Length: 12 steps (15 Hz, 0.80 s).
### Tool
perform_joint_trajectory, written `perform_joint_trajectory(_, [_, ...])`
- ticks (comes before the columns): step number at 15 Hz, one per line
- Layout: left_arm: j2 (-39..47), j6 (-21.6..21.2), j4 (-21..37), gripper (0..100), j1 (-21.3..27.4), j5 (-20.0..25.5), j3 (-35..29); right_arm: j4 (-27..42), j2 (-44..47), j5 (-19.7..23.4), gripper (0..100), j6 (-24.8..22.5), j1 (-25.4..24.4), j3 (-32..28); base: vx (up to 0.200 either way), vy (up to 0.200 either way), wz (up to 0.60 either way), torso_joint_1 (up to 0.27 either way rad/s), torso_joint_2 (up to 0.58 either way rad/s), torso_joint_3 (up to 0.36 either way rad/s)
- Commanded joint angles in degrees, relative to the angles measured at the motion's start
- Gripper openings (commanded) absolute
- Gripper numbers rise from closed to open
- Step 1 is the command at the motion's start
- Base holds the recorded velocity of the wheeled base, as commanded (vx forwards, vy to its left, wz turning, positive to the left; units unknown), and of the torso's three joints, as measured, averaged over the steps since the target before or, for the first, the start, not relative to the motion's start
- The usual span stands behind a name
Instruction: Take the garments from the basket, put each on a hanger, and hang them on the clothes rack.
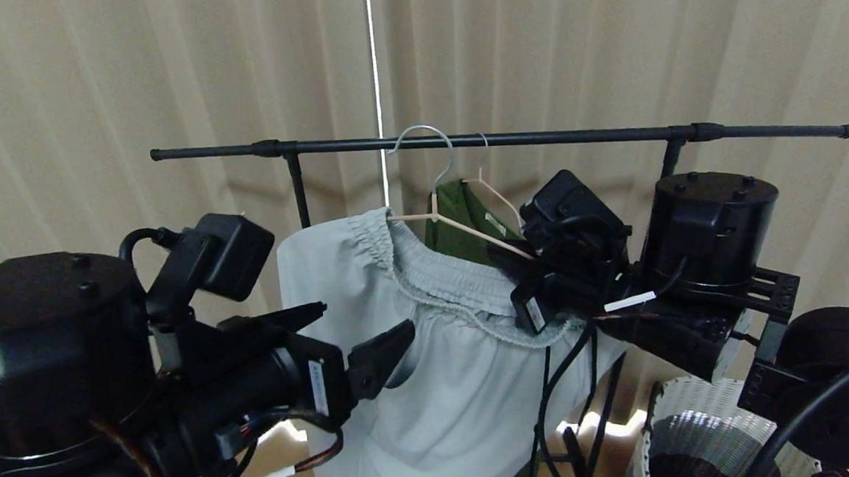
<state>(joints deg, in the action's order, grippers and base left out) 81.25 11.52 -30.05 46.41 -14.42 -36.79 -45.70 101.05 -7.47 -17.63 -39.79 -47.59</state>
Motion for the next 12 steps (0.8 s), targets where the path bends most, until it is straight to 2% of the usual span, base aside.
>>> perform_joint_trajectory(1, [7.96,4.12,-0.01,100,1.84,-6.23,-6.1,0.0,0.11,0.0,0,-0.04,-0.2,-0.13,0.0,0.0,0.0,0.0,0.0,0.0])
perform_joint_trajectory(3, [12.88,7.2,-0.1,100,2.28,-8.96,-8.91,-0.09,0.03,0.0,0,-0.04,-0.2,-0.31,0.0,0.0,0.0,0.0,0.0,0.0])
perform_joint_trajectory(6, [18.51,8.78,-0.27,100,2.46,-12.82,-11.37,-0.09,-0.24,0.0,0,-0.04,-0.29,-0.13,0.0,0.0,0.0,0.0,0.0,0.0])
perform_joint_trajectory(12, [19.74,8.52,-0.01,100,2.11,-13.18,-11.11,-0.09,-0.68,-0.09,0,-0.04,-0.64,0.04,0.0,0.0,0.0,0.0,0.0,0.0])
